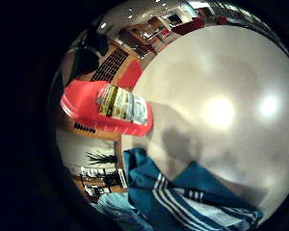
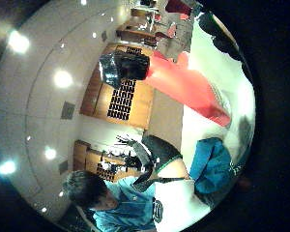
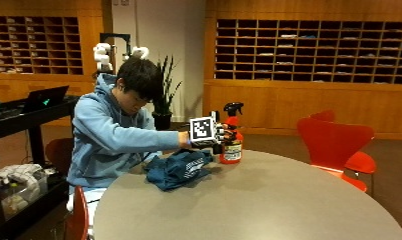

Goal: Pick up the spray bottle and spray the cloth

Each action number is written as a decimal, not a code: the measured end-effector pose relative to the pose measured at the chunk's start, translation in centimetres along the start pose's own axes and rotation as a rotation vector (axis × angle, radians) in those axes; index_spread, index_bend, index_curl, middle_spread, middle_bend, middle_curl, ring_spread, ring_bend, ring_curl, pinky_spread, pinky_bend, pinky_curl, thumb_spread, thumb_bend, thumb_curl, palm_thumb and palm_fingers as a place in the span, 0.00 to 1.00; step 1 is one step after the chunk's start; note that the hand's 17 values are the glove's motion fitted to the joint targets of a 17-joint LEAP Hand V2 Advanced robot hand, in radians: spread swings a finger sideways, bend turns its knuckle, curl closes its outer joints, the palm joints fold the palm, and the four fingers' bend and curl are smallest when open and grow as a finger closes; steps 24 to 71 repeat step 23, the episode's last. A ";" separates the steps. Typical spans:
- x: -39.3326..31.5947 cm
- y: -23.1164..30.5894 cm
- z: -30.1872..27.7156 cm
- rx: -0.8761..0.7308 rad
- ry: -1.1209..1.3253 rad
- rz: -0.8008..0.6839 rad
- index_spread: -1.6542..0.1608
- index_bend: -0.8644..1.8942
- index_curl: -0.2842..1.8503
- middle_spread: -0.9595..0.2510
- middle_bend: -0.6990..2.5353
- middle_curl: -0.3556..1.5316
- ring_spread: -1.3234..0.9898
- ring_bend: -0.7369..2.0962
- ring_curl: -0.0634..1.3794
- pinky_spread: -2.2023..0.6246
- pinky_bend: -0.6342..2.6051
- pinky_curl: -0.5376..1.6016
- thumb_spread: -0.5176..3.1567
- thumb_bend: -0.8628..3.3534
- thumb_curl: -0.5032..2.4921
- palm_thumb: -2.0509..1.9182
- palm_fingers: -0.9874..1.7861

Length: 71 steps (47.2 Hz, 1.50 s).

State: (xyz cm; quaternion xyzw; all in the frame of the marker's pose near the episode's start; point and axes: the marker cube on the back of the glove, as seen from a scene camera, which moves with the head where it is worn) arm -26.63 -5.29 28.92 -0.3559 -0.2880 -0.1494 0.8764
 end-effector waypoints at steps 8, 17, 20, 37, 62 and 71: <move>0.0 0.7 -1.4 0.010 0.028 -0.015 0.76 0.35 0.25 0.70 0.31 0.41 0.53 0.41 0.30 0.80 0.29 0.42 0.38 0.20 0.30 0.65 0.59; -1.1 1.1 -2.7 0.031 0.009 -0.015 0.76 0.35 0.24 0.70 0.31 0.41 0.54 0.41 0.30 0.81 0.29 0.42 0.38 0.20 0.29 0.64 0.59; -1.4 1.5 -3.2 0.030 0.015 -0.018 0.76 0.35 0.24 0.70 0.31 0.41 0.54 0.40 0.30 0.81 0.29 0.42 0.38 0.20 0.29 0.64 0.59; -1.6 1.8 -3.5 0.020 0.024 -0.021 0.76 0.35 0.24 0.70 0.31 0.41 0.54 0.40 0.30 0.81 0.29 0.42 0.38 0.20 0.29 0.64 0.59; -1.6 1.8 -3.5 0.020 0.024 -0.021 0.76 0.35 0.24 0.70 0.31 0.41 0.54 0.40 0.30 0.81 0.29 0.42 0.38 0.20 0.29 0.64 0.59; -1.6 1.8 -3.5 0.020 0.024 -0.021 0.76 0.35 0.24 0.70 0.31 0.41 0.54 0.40 0.30 0.81 0.29 0.42 0.38 0.20 0.29 0.64 0.59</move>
